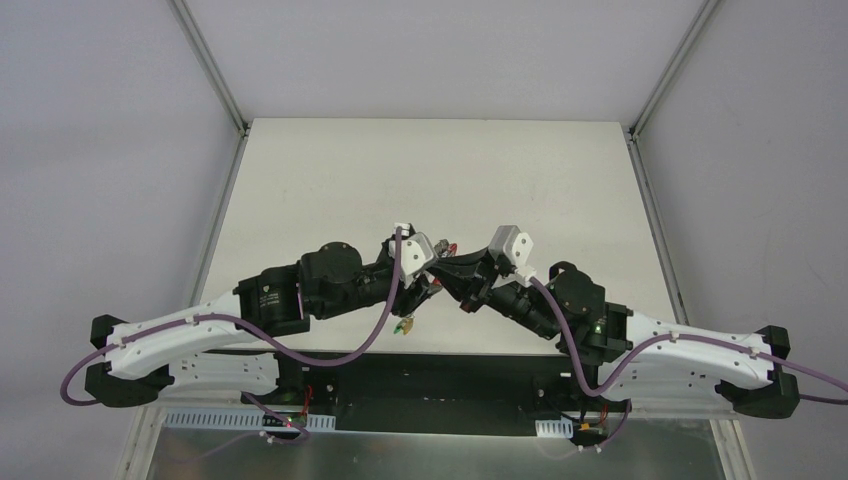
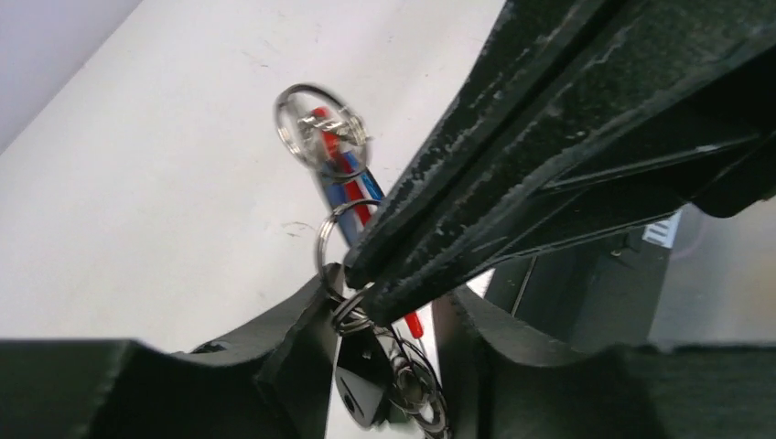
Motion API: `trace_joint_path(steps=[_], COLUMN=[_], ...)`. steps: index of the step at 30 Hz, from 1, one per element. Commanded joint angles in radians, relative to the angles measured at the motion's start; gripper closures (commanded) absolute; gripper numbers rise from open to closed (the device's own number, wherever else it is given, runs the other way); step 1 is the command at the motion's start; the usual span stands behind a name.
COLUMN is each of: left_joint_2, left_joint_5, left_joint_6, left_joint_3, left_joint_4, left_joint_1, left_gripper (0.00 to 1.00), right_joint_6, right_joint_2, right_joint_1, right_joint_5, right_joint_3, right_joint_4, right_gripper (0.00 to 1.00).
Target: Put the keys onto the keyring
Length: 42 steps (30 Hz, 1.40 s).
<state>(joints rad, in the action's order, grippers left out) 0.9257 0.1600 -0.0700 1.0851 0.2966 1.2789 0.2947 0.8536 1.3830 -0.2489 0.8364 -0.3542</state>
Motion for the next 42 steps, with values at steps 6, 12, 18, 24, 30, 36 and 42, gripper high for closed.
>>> trace_joint_path(steps=[6, 12, 18, 24, 30, 36, 42], left_joint_2=[-0.005, -0.014, 0.016, 0.062, 0.134, 0.246, 0.402], left_joint_5=[-0.054, -0.086, -0.097, -0.12, -0.216, -0.347, -0.421], left_joint_6=[0.024, 0.055, 0.132, 0.227, 0.297, 0.375, 0.419], left_joint_3=[-0.018, -0.037, -0.051, -0.101, -0.169, -0.198, -0.182], left_joint_4=[-0.037, -0.06, -0.066, -0.095, -0.191, -0.29, -0.386], left_joint_1=[-0.061, -0.132, -0.217, -0.321, -0.421, -0.519, -0.556], left_gripper=[1.0, 1.0, 1.0, 1.0, 1.0, 1.0, 1.0], right_joint_6=[-0.028, -0.042, -0.056, -0.093, -0.249, -0.421, -0.632], right_joint_2=[-0.058, -0.088, -0.18, -0.264, -0.246, -0.284, -0.263], right_joint_1=[0.007, 0.007, 0.007, 0.005, 0.003, -0.004, -0.02], right_joint_5=[0.007, -0.034, -0.154, -0.342, -0.516, -0.56, -0.578], right_joint_3=[0.052, 0.048, 0.006, -0.044, -0.049, -0.139, -0.188], right_joint_4=[-0.034, 0.043, 0.151, 0.296, 0.521, 0.616, 0.712], right_gripper=[1.0, 1.0, 0.66, 0.45, 0.39, 0.23, 0.21])
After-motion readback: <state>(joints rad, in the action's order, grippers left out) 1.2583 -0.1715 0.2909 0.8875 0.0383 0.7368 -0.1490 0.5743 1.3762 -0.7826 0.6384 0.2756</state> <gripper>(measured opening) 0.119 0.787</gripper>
